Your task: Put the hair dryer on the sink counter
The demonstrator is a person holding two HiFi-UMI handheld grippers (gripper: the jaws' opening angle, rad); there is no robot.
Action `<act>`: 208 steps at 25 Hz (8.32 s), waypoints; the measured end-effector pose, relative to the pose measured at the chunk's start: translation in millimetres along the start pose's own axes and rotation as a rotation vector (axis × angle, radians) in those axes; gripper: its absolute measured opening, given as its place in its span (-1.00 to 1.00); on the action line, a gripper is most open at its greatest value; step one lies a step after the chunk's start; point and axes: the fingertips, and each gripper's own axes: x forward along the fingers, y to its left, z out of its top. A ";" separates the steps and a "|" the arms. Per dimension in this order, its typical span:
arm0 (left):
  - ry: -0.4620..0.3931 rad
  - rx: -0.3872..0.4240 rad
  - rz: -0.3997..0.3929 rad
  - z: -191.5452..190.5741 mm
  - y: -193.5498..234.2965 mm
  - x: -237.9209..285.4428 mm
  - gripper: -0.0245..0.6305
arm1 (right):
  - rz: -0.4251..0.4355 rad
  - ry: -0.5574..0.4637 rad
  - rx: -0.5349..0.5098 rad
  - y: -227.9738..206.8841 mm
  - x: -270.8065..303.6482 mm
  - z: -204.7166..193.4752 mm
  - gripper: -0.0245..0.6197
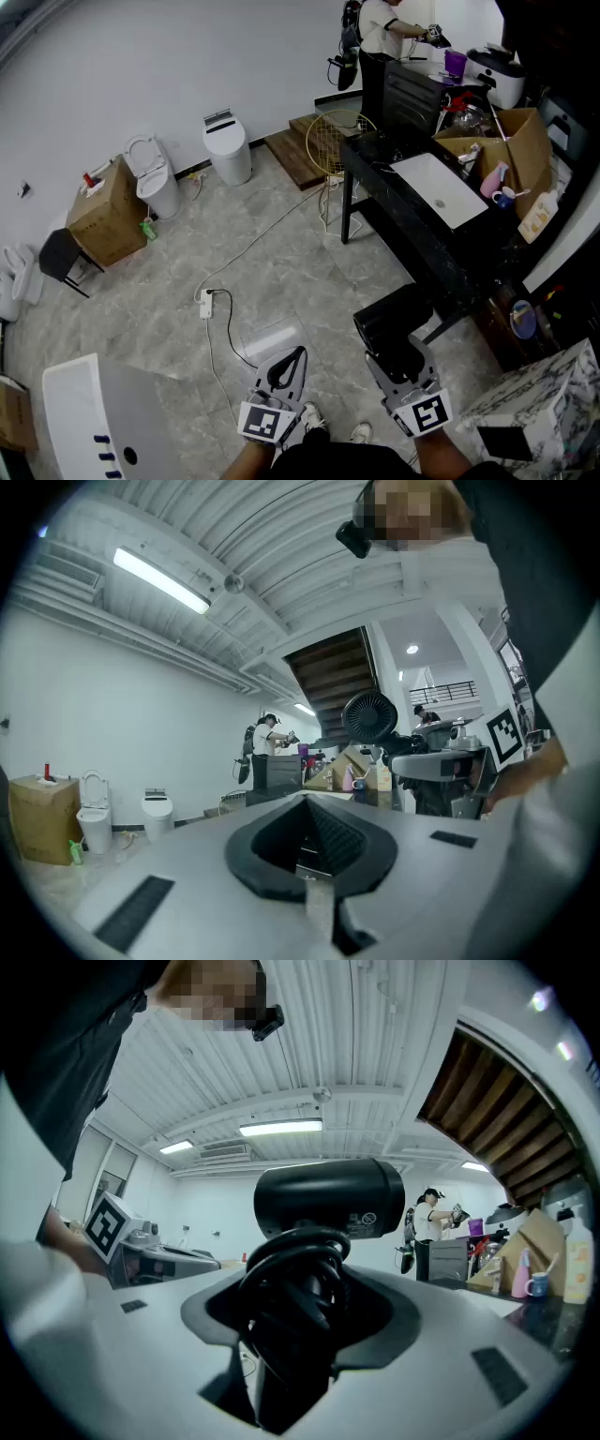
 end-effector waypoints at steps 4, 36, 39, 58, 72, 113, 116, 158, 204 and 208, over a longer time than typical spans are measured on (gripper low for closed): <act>-0.011 0.020 0.008 0.9 6.8 8.6 -0.93 | 0.016 -0.016 0.015 -2.1 9.4 -2.7 -0.14; -0.048 0.049 -0.020 10.0 74.5 32.9 -0.93 | -0.067 -0.008 0.022 -8.6 67.9 -8.9 -0.14; -0.049 0.050 -0.038 11.7 80.9 33.0 -0.93 | -0.092 -0.007 0.019 -7.7 74.0 -6.7 -0.13; -0.050 0.025 -0.078 9.0 97.4 55.9 -0.93 | -0.160 -0.019 0.026 -27.2 102.8 -5.9 -0.13; -0.028 0.052 -0.180 9.9 99.3 181.9 -0.93 | -0.218 0.005 0.032 -127.5 147.6 -34.7 -0.13; -0.016 0.052 -0.672 29.2 11.8 620.4 -0.93 | -0.566 0.105 0.030 -484.1 213.9 -100.7 -0.13; -0.024 0.088 -0.736 36.0 11.0 651.6 -0.93 | -0.615 0.106 0.036 -503.7 222.7 -101.2 -0.13; -0.031 0.158 -1.277 16.1 -181.8 780.4 -0.93 | -1.336 0.499 0.402 -636.9 40.3 -234.3 -0.12; 0.121 0.092 -1.172 -17.4 -157.4 806.5 -0.93 | -1.345 0.734 0.563 -663.2 13.8 -291.7 -0.08; 0.110 0.104 -1.170 -12.6 -153.7 807.9 -0.93 | -1.360 0.673 0.459 -672.7 20.1 -249.1 -0.08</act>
